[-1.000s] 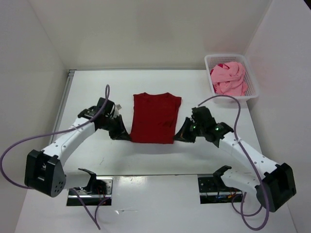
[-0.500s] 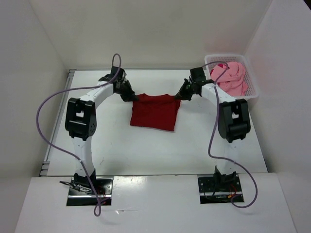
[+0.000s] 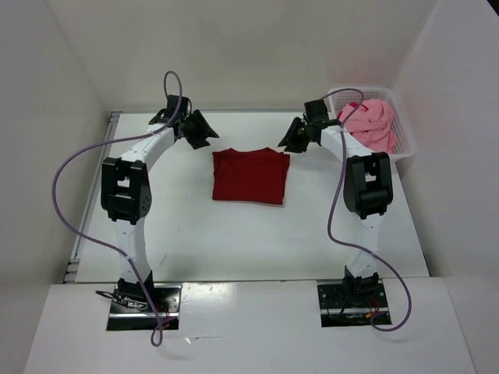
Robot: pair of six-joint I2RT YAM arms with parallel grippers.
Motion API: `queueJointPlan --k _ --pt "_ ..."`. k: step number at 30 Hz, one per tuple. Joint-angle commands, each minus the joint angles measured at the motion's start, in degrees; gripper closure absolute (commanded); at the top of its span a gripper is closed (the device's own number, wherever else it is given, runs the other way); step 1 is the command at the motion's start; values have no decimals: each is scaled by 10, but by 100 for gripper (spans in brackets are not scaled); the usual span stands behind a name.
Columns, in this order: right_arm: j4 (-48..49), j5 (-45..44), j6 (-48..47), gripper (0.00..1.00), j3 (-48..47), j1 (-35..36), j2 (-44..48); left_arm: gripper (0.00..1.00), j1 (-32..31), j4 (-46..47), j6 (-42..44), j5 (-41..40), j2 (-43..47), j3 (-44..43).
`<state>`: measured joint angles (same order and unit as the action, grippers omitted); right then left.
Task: Fold and stack the t-shirts
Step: Fold the long partially folded tshirt into a neat square
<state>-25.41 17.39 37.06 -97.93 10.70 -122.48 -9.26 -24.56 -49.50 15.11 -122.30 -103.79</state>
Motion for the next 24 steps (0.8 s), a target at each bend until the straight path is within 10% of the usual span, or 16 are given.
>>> queueJointPlan --k 1,9,24 --pt "23 -17 -18 60 32 -5 91 45 -1 52 5 6 94 75" --pt "73 27 -18 99 130 52 109 47 -87 106 35 32 129 252" --pt "53 81 -12 100 -82 52 -133 40 -111 116 5 78 197 400"
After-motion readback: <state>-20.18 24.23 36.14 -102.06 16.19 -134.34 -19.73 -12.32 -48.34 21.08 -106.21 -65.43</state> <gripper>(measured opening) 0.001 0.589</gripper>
